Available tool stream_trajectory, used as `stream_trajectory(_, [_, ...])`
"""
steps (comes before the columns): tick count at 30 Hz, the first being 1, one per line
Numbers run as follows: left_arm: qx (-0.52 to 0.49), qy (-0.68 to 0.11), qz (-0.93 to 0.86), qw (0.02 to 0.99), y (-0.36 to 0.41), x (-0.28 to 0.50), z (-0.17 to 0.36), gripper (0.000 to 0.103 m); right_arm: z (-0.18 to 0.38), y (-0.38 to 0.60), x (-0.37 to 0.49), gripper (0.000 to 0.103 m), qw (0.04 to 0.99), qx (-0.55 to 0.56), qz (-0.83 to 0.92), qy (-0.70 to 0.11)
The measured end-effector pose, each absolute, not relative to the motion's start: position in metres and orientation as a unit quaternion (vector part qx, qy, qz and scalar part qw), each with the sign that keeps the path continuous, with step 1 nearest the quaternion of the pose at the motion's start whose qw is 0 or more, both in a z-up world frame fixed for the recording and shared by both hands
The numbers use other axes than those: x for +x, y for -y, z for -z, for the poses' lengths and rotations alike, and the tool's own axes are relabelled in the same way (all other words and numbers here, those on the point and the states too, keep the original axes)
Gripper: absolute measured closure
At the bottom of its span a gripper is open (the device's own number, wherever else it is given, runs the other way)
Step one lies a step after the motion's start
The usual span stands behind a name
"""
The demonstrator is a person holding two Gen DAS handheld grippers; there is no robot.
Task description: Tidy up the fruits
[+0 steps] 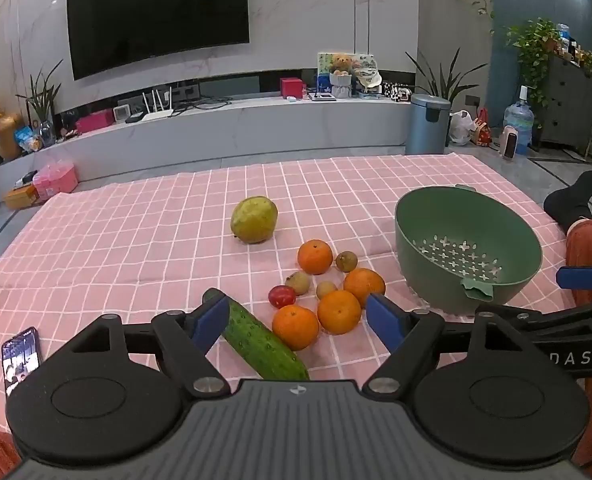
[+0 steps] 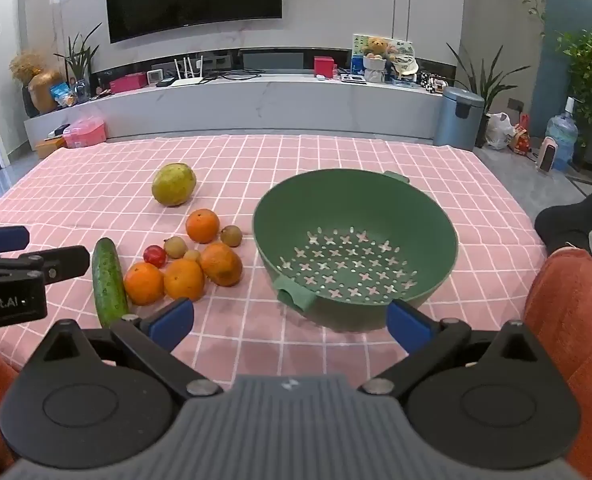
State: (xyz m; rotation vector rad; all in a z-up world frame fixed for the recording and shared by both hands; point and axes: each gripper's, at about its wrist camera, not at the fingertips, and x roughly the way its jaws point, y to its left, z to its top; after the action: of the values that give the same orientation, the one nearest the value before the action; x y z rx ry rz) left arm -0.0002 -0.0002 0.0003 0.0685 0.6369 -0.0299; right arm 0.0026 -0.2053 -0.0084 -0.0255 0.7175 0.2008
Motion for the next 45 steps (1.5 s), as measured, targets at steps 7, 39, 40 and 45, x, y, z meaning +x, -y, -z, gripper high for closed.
stream_trajectory(7, [0.023,-0.318,0.019,0.948,-0.002,0.000,0.001,0.012,0.008,0.206,0.001,0.005,0.931,-0.010,-0.099,-0.352])
stream_trajectory(39, [0.024,-0.313,0.021,0.949,0.003,-0.007,-0.007,0.012,0.005,0.204,-0.006,0.004,0.930,-0.022,-0.093,-0.354])
stream_trajectory(40, [0.024,-0.313,0.021,0.949,0.003,-0.008,-0.008,0.012,0.006,0.204,-0.006,0.004,0.930,-0.022,-0.093,-0.355])
stream_trajectory(45, [0.022,-0.312,0.022,0.950,0.003,-0.008,-0.008,0.012,0.007,0.206,-0.005,0.004,0.928,-0.016,-0.090,-0.360])
